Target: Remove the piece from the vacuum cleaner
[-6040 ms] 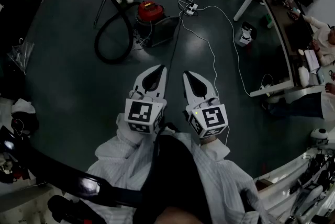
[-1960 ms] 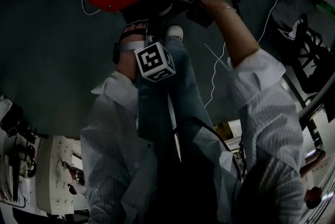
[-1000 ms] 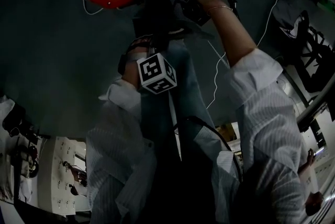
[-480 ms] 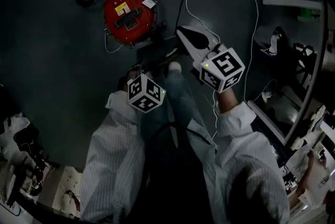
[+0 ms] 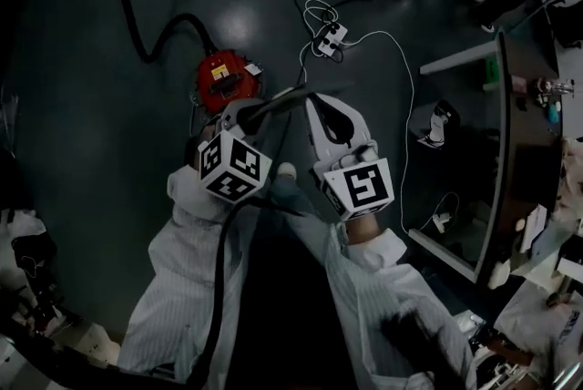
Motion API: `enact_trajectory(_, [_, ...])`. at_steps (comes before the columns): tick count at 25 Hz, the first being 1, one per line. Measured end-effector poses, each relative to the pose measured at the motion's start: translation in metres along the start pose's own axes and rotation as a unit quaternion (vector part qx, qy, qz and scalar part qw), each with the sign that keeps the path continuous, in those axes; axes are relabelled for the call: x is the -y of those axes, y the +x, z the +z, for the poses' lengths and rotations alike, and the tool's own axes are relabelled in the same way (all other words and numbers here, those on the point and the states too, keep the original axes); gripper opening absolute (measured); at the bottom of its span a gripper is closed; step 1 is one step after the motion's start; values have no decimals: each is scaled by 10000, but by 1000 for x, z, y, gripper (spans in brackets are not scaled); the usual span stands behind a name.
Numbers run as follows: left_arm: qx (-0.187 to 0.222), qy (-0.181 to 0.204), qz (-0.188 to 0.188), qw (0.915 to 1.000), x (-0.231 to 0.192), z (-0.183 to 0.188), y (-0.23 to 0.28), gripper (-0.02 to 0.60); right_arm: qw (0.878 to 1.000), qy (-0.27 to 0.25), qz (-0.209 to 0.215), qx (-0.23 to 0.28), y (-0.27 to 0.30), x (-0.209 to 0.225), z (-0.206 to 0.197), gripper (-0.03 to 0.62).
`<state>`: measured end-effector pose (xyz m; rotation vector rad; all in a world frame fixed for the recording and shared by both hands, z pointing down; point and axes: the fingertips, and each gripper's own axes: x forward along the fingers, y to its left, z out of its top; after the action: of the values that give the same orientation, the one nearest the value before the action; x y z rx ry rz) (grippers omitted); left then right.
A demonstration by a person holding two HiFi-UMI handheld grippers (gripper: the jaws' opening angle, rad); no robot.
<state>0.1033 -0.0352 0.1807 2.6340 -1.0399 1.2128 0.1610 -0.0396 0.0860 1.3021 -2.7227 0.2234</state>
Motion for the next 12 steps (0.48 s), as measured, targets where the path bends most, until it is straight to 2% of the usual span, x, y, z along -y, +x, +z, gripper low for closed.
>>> enact_trajectory(3, [309,-32,329,9990,-5,34,-25,15,9996,13,-14,287,-17,-10,27,1])
enact_trajectory(7, [627,2,584,9963,-1,59,-42,15,9989,-55,38,461,-33,-14,42,0])
enact_trajectory(12, [707,169,727,9947,1,74,-53,16,9980,-130,61,611,-45,-13,56,0])
